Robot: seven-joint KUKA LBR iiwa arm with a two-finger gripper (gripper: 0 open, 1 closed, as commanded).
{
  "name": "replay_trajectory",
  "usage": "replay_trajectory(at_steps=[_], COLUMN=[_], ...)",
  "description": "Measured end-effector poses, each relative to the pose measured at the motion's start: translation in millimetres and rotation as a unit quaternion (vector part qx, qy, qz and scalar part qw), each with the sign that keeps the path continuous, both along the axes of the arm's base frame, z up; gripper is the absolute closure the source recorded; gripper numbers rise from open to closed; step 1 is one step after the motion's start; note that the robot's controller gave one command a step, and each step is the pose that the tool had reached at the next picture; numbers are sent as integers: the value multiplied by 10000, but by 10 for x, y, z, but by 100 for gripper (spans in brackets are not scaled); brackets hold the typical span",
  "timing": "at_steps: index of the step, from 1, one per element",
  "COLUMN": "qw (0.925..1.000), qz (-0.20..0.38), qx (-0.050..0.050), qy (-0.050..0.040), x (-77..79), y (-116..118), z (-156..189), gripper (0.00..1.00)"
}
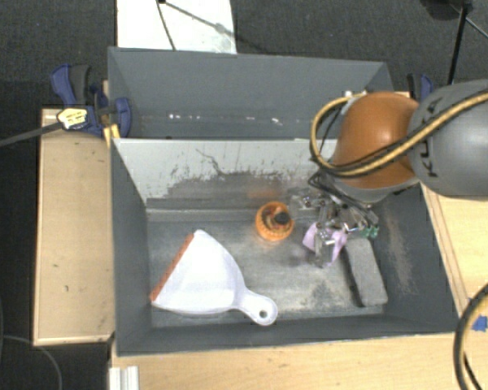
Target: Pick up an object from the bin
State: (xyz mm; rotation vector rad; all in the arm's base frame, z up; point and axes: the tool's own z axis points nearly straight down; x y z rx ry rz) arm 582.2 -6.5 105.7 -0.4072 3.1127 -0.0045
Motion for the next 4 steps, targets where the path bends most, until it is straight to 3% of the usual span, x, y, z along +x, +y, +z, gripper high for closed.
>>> replay_trajectory(at_steps=[1,3,4], qw=[9941,9961,9990], qz=[-1083,-882,453], qx=[21,4,5], qy=[3,-24,-25], x=[38,-14,115], y=[15,-1001,-449], z=[-85,550,-174], gripper=[0,0,100])
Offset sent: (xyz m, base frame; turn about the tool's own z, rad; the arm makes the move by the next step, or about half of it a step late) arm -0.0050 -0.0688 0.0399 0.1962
